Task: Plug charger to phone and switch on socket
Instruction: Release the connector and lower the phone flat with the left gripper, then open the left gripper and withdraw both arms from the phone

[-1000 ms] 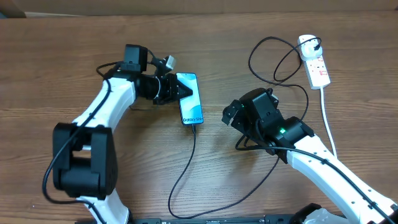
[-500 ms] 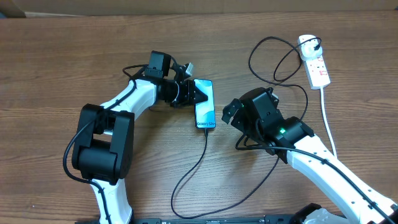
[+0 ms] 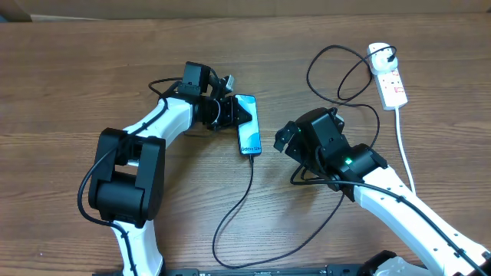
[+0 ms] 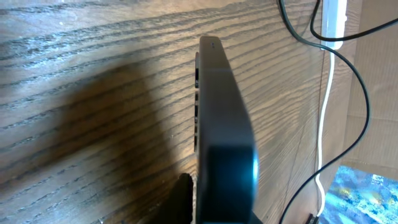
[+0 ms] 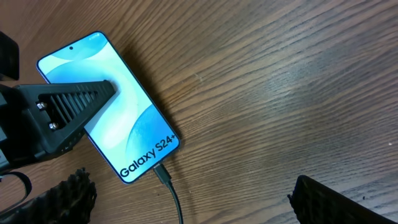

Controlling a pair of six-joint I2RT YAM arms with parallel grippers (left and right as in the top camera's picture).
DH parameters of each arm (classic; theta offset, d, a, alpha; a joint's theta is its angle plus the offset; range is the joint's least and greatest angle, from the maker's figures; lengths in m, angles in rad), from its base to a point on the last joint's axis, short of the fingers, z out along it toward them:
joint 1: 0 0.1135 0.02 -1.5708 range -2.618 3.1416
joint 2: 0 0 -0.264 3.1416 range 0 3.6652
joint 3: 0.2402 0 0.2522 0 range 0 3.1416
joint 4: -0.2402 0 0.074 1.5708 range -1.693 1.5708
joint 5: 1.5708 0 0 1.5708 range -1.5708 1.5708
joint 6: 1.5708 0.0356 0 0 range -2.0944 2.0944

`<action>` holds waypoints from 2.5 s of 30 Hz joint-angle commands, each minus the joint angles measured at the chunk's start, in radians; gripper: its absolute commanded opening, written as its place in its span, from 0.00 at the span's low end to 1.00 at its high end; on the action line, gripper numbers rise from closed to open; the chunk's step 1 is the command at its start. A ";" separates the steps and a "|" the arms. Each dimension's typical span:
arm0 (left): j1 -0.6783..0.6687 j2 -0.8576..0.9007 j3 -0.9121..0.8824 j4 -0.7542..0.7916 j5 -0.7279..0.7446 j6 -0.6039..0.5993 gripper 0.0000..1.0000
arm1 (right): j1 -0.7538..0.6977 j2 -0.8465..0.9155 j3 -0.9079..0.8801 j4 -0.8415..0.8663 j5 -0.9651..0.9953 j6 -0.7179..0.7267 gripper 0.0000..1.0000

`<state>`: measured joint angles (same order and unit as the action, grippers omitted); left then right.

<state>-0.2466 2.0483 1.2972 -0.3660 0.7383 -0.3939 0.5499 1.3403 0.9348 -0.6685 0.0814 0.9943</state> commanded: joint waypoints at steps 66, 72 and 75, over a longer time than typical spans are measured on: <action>0.207 -1.100 0.029 -0.787 -0.491 0.219 1.00 | -0.003 -0.126 0.357 -0.435 0.021 -0.271 1.00; 0.207 -1.090 0.029 -0.794 -0.488 0.217 0.99 | -0.003 -0.129 0.598 -0.652 0.179 -0.270 1.00; 0.207 -1.087 0.029 -0.832 -0.454 0.215 1.00 | -0.002 -0.134 0.706 -0.721 0.178 -0.270 1.00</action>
<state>-0.0338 0.9585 1.3212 -1.1770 0.2687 -0.1982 0.5495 1.2293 1.5455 -1.3586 0.1928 0.7322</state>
